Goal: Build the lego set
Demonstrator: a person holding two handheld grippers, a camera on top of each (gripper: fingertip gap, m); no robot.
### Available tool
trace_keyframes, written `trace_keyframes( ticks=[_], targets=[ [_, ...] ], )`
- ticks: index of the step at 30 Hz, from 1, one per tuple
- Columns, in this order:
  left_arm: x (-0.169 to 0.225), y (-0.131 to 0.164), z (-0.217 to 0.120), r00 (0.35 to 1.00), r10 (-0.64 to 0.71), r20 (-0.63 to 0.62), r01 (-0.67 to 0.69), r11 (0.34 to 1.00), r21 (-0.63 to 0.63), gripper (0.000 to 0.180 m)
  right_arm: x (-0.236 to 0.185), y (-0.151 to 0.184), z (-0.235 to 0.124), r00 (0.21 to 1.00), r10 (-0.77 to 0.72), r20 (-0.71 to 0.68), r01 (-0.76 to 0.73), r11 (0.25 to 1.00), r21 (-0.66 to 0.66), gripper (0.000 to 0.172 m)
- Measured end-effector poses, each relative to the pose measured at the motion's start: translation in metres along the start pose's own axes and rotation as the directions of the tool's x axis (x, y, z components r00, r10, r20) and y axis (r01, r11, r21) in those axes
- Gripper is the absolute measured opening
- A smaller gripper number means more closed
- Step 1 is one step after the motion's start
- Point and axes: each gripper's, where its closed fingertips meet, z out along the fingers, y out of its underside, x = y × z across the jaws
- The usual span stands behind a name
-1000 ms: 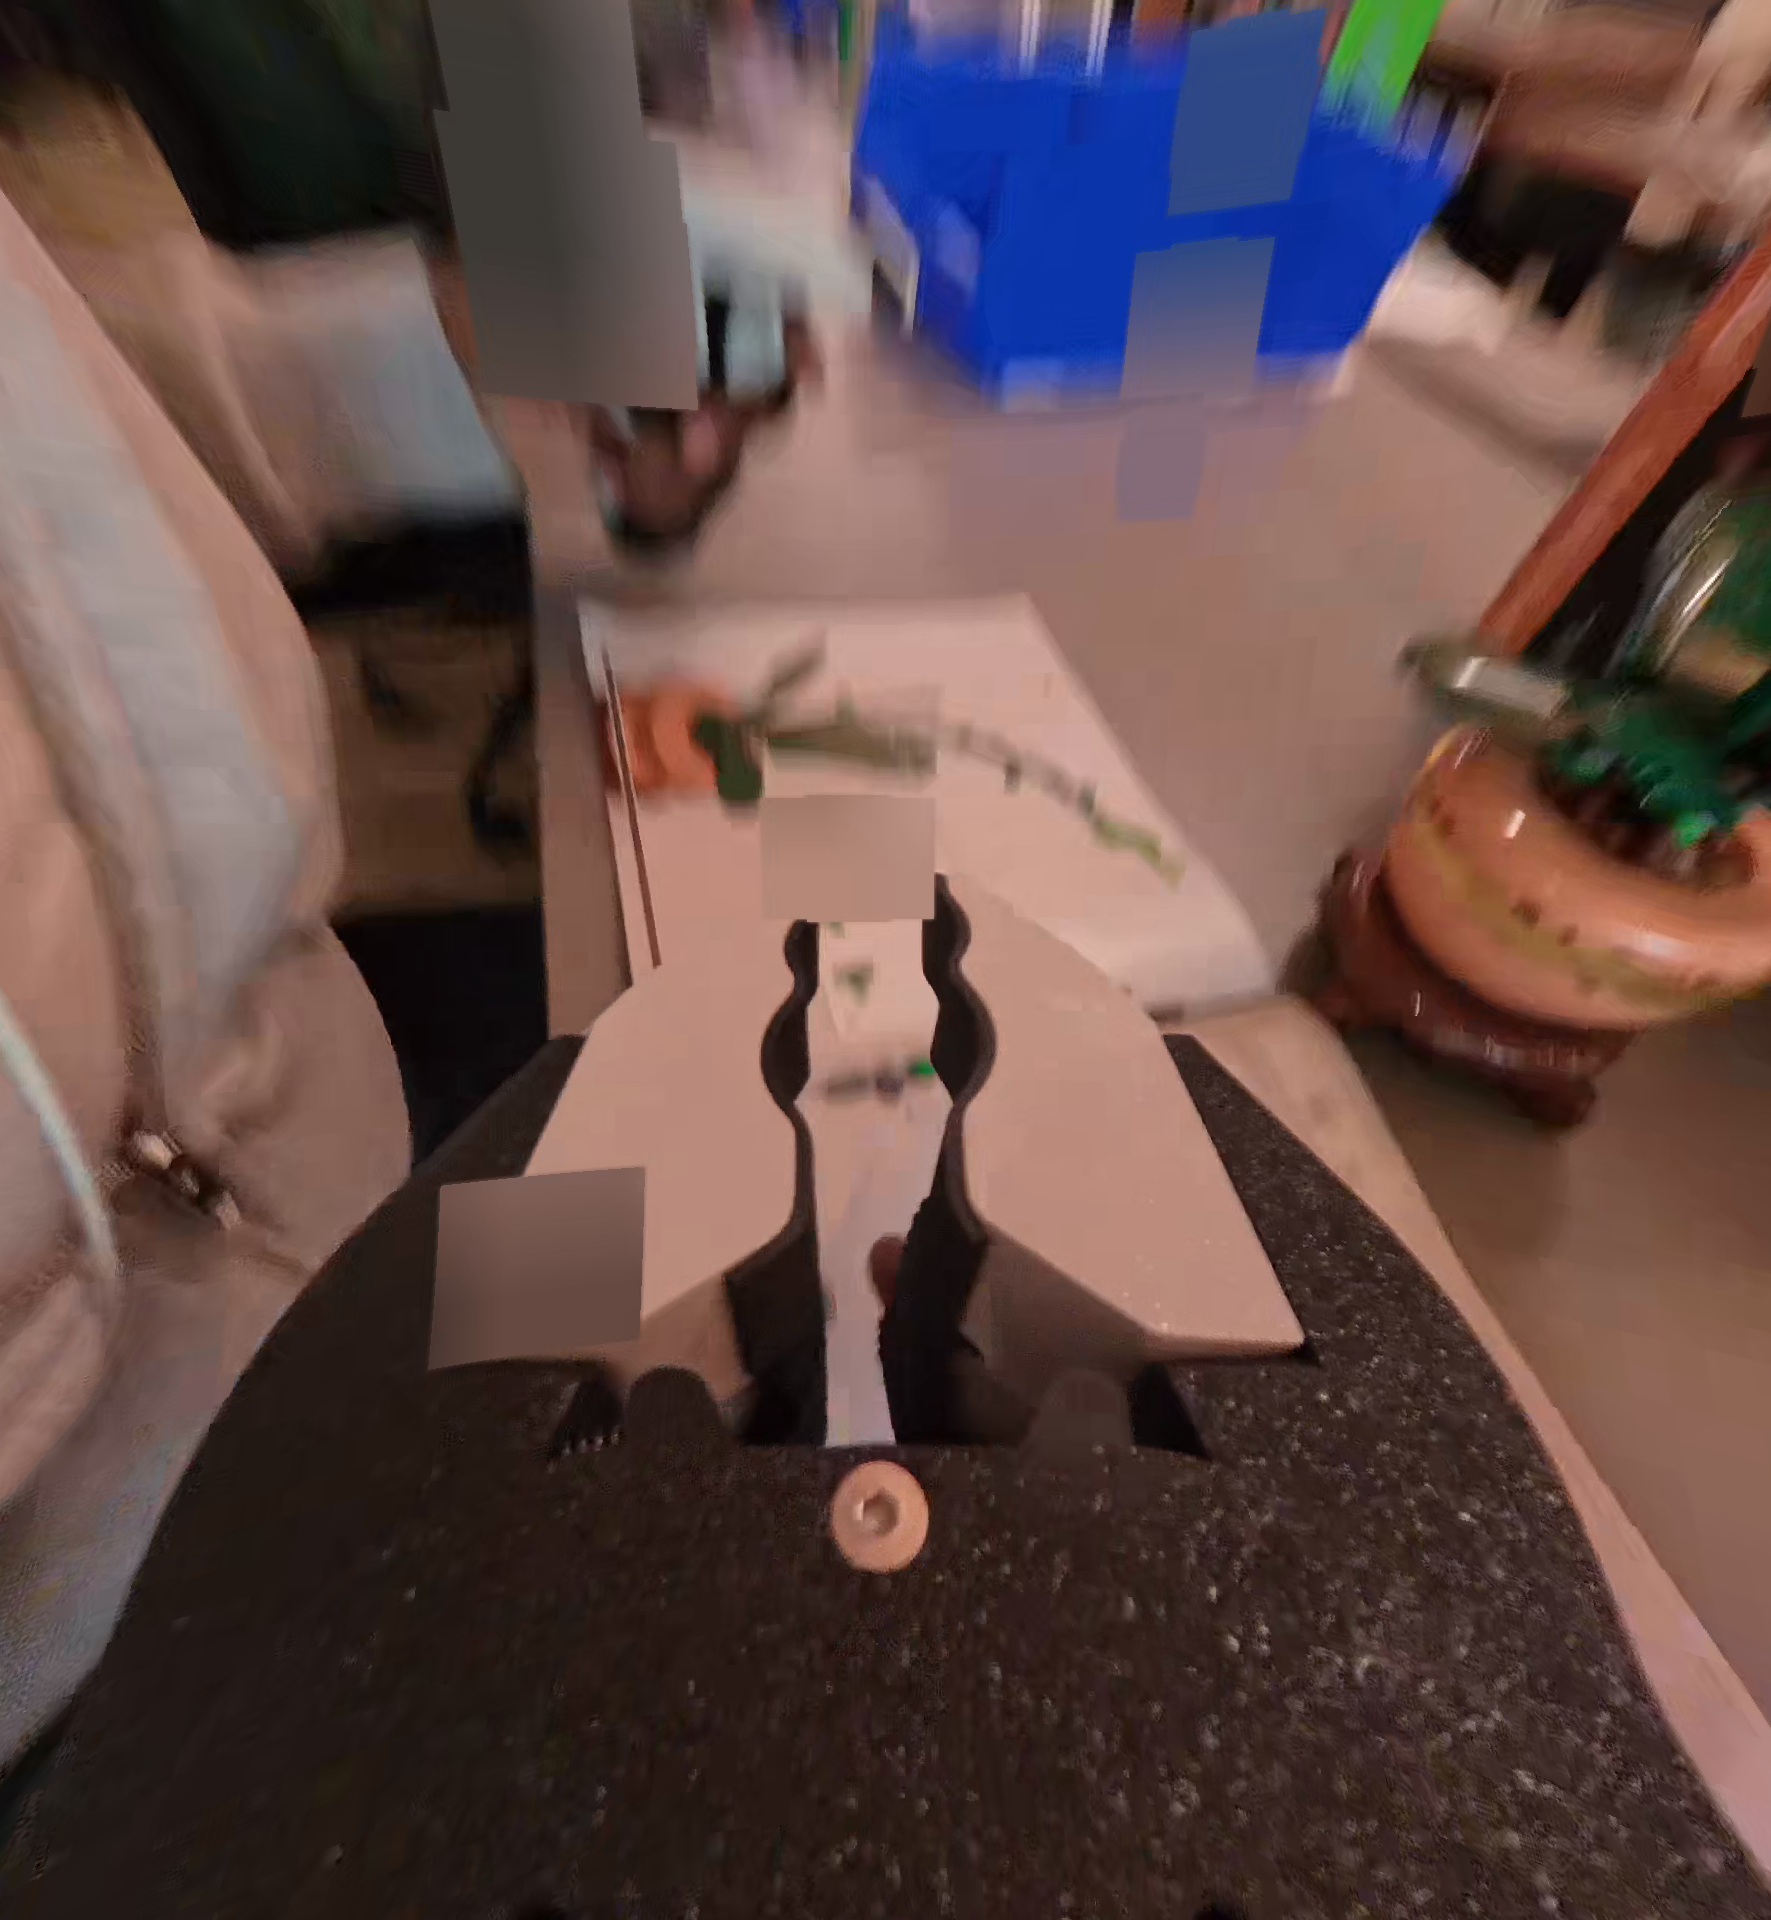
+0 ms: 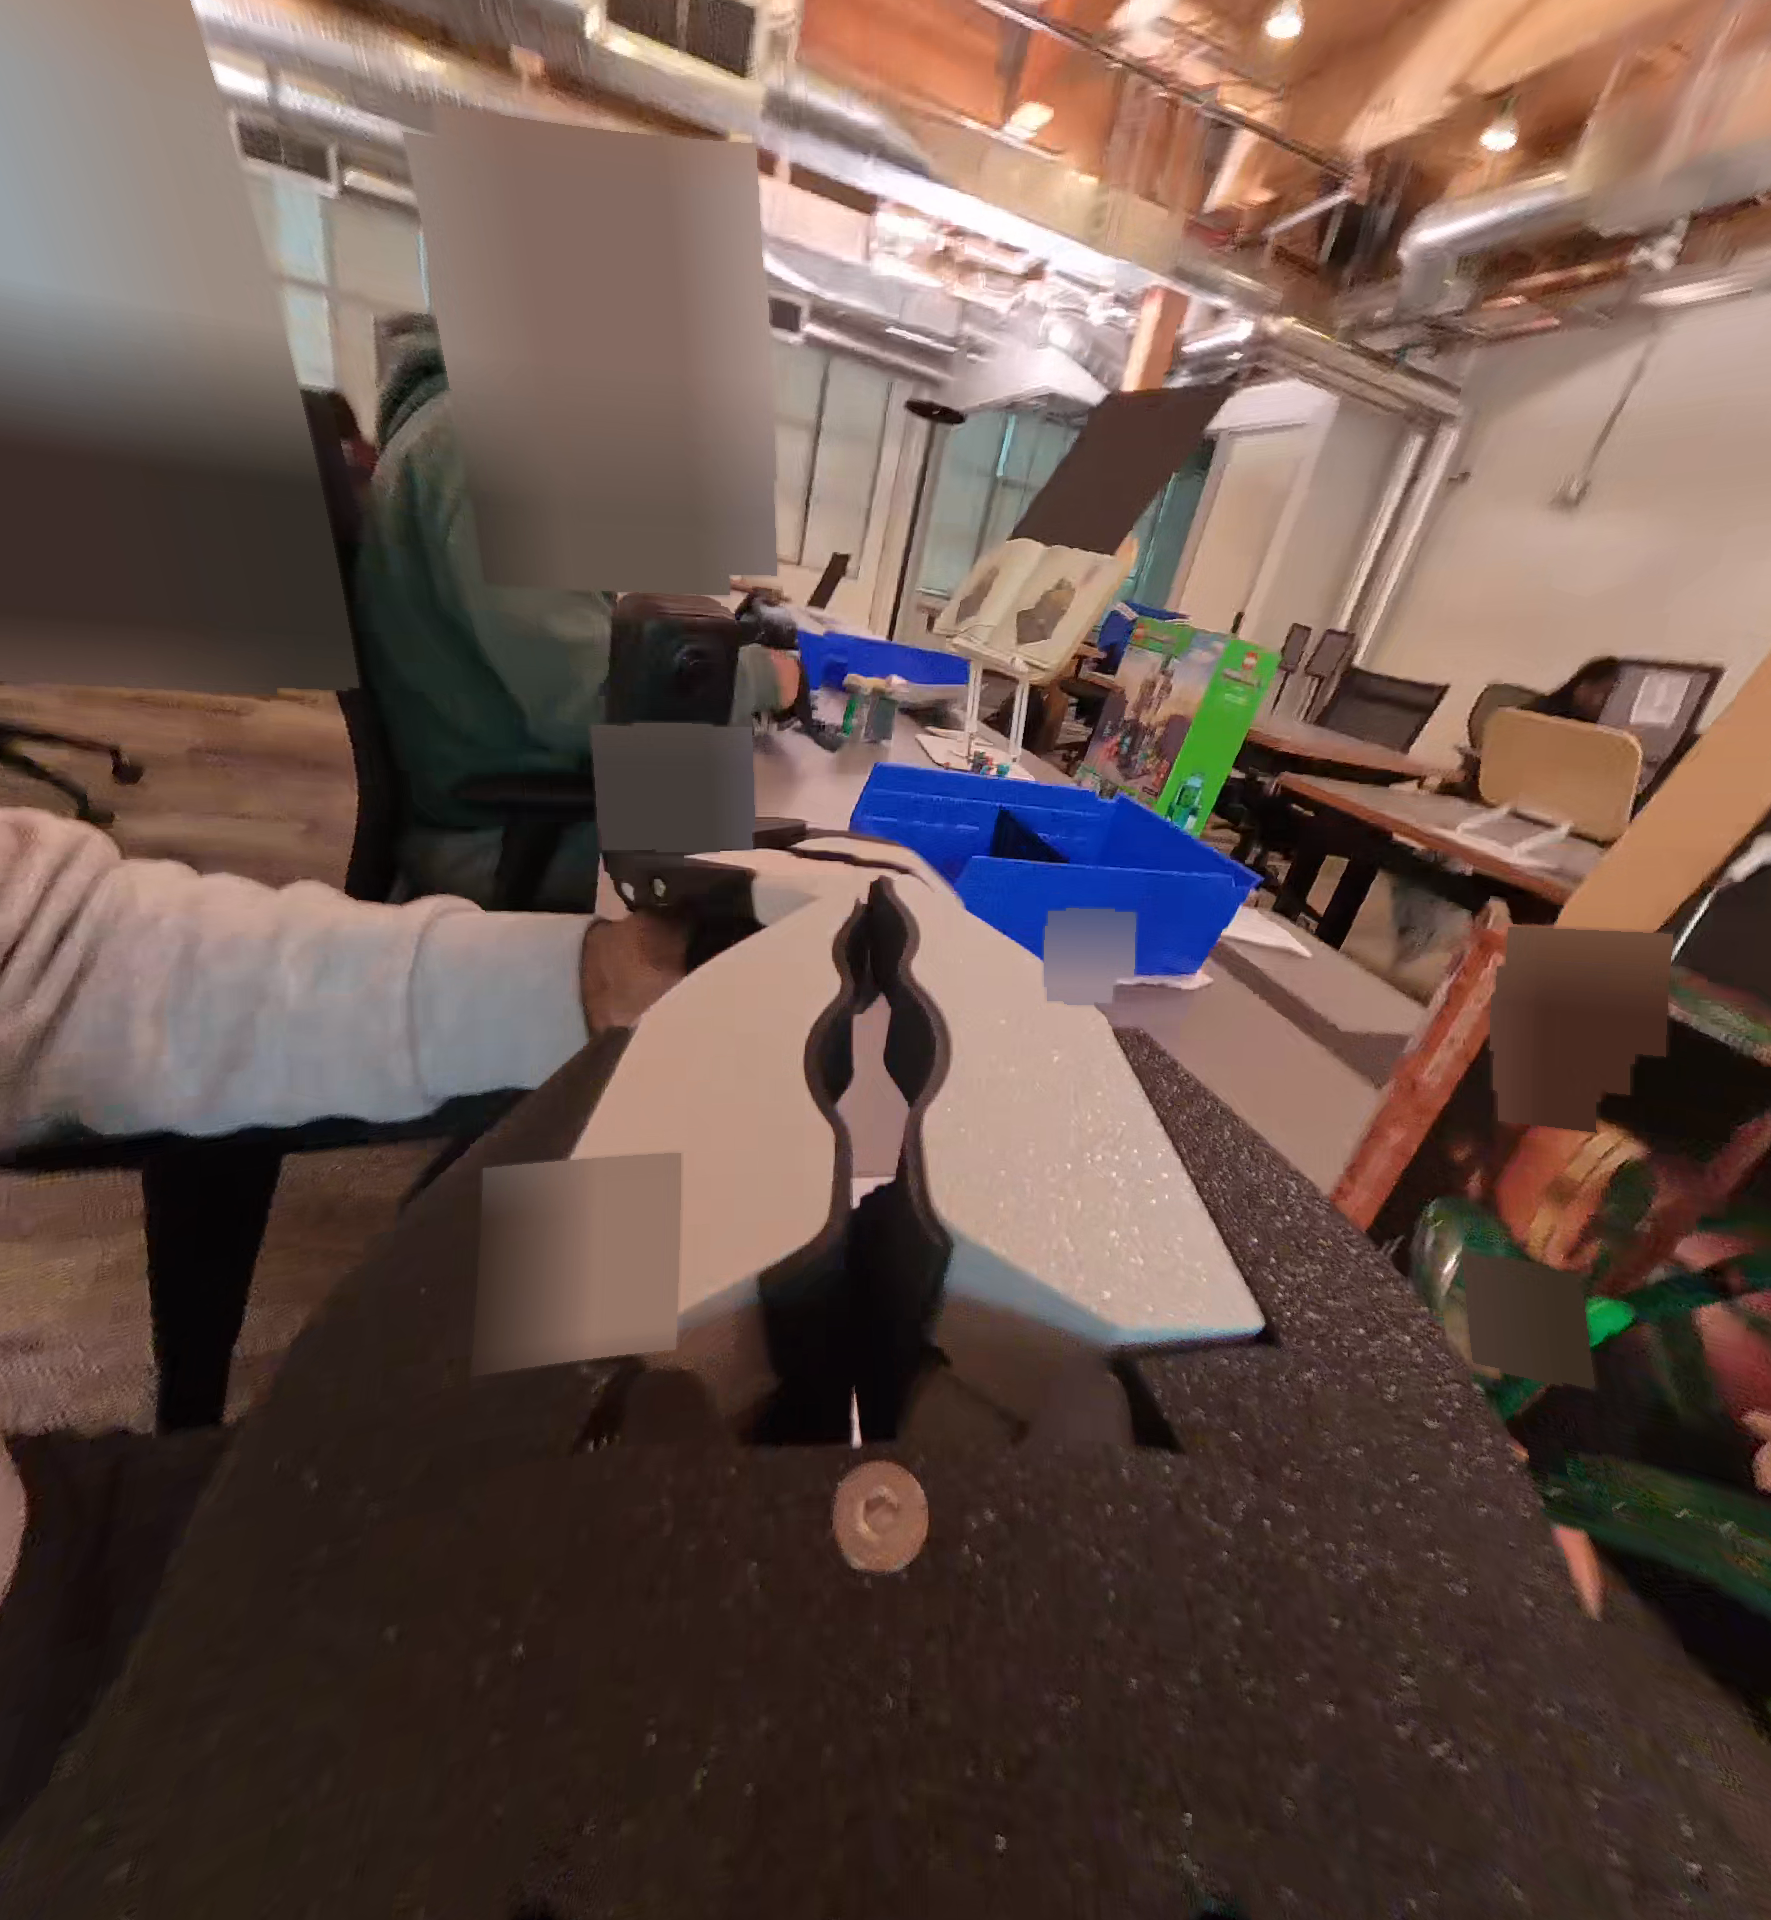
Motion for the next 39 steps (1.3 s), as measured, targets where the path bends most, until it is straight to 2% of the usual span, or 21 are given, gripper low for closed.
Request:
trace_keyframes(
  ticks=[2, 6, 8, 10, 14, 19, 23, 28, 29, 33, 39],
  targets=[
    [-0.01, 0.005, 0.011, 1.0, 0.019, 0.001, -0.019, 1.0, -0.017, 0.005, 0.001, 0.012, 0.004, 0.995, 0.099, 0.003, -0.099, 0.995, 0.013, 0.0],
    [-0.014, 0.022, 0.013, 0.993, -0.118, -0.014, 0.119, 0.993, 0.028, 0.014, 0.013, 0.064, -0.002, 0.963, 0.261, -0.06, -0.265, 0.962, -0.07, 0.0],
    [-0.017, 0.037, 0.001, 0.998, -0.062, 0.019, 0.062, 0.997, -0.037, 0.01, 0.019, 0.083, -0.01, 0.953, 0.283, -0.108, -0.293, 0.953, -0.083, 0.0],
    [-0.031, 0.036, -0.006, 0.997, -0.004, 0.081, 0.009, 0.998, -0.063, 0.006, 0.031, 0.096, -0.02, 0.958, 0.221, -0.183, -0.244, 0.963, -0.115, 0.0],
    [-0.047, 0.029, -0.018, 0.991, -0.01, 0.131, 0.019, 0.998, -0.065, 0.003, 0.046, 0.107, -0.047, 0.959, 0.087, -0.269, -0.134, 0.978, -0.162, 0.0],
    [-0.053, 0.049, -0.019, 0.989, -0.037, 0.144, 0.058, 0.988, -0.144, 0.003, 0.06, 0.13, -0.066, 0.951, 0.038, -0.306, -0.118, 0.961, -0.249, 0.0],
    [-0.052, 0.054, -0.019, 0.99, 0.007, 0.139, 0.02, 0.982, -0.187, 0.003, 0.043, 0.14, -0.057, 0.974, 0.094, -0.207, -0.15, 0.949, -0.276, 0.0],
    [-0.069, 0.058, -0.028, 0.973, -0.077, 0.217, 0.115, 0.978, -0.172, 0.004, 0.026, 0.161, -0.051, 0.992, 0.037, -0.117, -0.083, 0.906, -0.414, 0.007],
    [-0.074, 0.06, -0.03, 0.968, -0.082, 0.237, 0.127, 0.975, -0.181, 0.004, 0.023, 0.161, -0.05, 0.995, 0.026, -0.095, -0.064, 0.906, -0.417, 0.0],
    [-0.088, 0.072, -0.038, 0.948, -0.078, 0.309, 0.159, 0.956, -0.247, 0.004, 0.028, 0.155, -0.051, 0.992, 0.047, -0.119, -0.088, 0.925, -0.369, 0.0],
    [-0.082, 0.09, -0.035, 0.951, -0.139, 0.277, 0.221, 0.93, -0.294, 0.004, 0.042, 0.148, -0.057, 0.969, 0.188, -0.162, -0.228, 0.931, -0.286, 0.0]
  ],
)
